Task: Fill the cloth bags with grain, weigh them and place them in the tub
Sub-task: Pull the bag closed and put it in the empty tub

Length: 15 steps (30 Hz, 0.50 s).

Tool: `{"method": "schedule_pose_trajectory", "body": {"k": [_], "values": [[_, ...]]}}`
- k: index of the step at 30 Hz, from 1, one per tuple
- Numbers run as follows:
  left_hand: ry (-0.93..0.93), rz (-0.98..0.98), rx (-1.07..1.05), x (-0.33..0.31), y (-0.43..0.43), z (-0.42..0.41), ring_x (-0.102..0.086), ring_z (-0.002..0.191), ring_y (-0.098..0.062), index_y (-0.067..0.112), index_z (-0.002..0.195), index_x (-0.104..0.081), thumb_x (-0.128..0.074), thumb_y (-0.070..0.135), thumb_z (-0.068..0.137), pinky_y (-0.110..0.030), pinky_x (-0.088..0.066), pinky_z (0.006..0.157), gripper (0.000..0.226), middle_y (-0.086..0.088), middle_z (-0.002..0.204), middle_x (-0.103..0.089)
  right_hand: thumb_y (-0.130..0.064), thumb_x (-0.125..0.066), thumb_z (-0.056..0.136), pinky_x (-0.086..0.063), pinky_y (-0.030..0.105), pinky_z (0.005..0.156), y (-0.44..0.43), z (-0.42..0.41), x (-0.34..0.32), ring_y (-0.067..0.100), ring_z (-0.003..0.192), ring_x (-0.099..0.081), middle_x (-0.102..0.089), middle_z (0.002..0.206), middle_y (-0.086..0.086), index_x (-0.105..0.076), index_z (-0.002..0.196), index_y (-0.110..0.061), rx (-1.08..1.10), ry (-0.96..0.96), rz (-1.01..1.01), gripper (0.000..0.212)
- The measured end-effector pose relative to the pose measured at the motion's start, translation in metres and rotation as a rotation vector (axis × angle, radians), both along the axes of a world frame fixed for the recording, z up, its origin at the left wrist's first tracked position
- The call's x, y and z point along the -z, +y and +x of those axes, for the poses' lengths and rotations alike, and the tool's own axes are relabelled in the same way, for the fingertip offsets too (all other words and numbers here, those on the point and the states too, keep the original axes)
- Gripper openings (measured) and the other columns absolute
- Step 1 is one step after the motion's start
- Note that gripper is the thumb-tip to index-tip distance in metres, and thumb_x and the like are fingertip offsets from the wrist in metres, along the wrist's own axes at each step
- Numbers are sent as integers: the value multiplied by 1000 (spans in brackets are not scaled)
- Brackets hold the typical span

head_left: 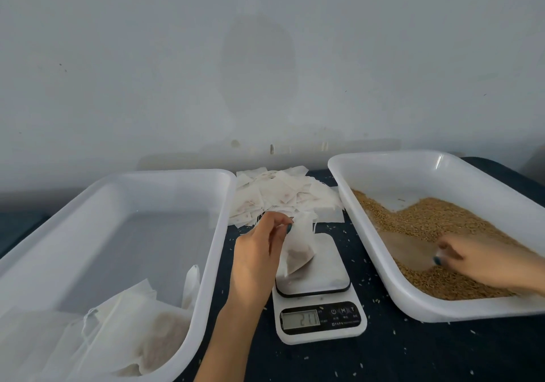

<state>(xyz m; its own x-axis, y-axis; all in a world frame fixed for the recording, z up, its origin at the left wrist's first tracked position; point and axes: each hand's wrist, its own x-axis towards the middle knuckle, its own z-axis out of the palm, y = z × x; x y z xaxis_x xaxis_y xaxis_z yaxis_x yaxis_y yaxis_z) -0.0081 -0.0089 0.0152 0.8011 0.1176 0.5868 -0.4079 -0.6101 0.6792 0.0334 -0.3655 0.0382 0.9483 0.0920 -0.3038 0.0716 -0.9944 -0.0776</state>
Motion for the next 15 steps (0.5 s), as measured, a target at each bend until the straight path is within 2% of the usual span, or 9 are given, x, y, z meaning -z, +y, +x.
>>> {"method": "schedule_pose_trajectory", "body": {"k": [3, 5, 6, 8, 9, 11, 12, 15], "values": [[-19, 2, 8, 2, 1, 1, -63, 76, -3, 12, 101, -67, -61, 5, 95, -10, -46, 65, 12, 13, 86, -70, -44, -50, 99, -54, 23, 72, 16, -12, -16, 5, 78, -64, -66, 88, -8, -57, 101, -33, -44, 13, -181, 14], [-41, 6, 10, 2, 1, 2, -63, 76, -1, 13, 100, -68, -62, 5, 94, -8, -45, 65, 12, 15, 85, -69, -45, -50, 99, -53, 25, 75, 28, -16, -32, 4, 83, -62, -66, 96, -9, -57, 96, -32, -77, -66, -220, 15], [-50, 8, 11, 3, 1, 3, -63, 76, -1, 13, 100, -68, -63, 5, 94, -9, -46, 65, 11, 14, 84, -69, -44, -51, 99, -52, 25, 83, 36, -19, -39, 4, 93, -62, -65, 110, -12, -58, 104, -34, -100, -136, -185, 13], [-60, 18, 16, 4, 0, 4, -64, 78, -1, 13, 100, -68, -64, 6, 94, -11, -48, 65, 10, 16, 85, -69, -43, -53, 97, -43, 20, 99, 61, -27, -52, -2, 114, -53, -53, 130, -19, -49, 133, -38, -173, -274, -10, 36], [-56, 20, 23, 4, 0, 4, -64, 79, 0, 14, 100, -67, -63, 7, 95, -12, -49, 66, 10, 18, 86, -67, -45, -52, 95, -39, 17, 101, 79, -32, -58, -10, 115, -48, -49, 130, -26, -43, 138, -42, -221, -305, 127, 44], [-2, -6, 53, 6, 0, 5, -65, 83, 2, 23, 101, -61, -63, 13, 96, -13, -52, 69, 11, 25, 90, -65, -48, -52, 91, -41, 17, 101, 118, -43, -63, -17, 115, -46, -46, 130, -33, -38, 138, -49, -315, -310, 378, 49], [38, -24, 67, 6, 0, 5, -66, 85, 1, 29, 102, -56, -64, 17, 96, -13, -52, 70, 16, 26, 94, -64, -46, -53, 92, -42, 20, 103, 135, -45, -60, -15, 119, -45, -45, 135, -29, -34, 141, -47, -358, -308, 422, 53], [103, -84, 81, 9, 1, 4, -65, 80, 2, 34, 107, -50, -70, 18, 91, -7, -48, 66, 31, 21, 94, -64, -32, -58, 97, -36, 23, 104, 174, -35, -46, 4, 130, -41, -30, 154, -12, -19, 153, -33, -453, -343, 326, 68]]}}
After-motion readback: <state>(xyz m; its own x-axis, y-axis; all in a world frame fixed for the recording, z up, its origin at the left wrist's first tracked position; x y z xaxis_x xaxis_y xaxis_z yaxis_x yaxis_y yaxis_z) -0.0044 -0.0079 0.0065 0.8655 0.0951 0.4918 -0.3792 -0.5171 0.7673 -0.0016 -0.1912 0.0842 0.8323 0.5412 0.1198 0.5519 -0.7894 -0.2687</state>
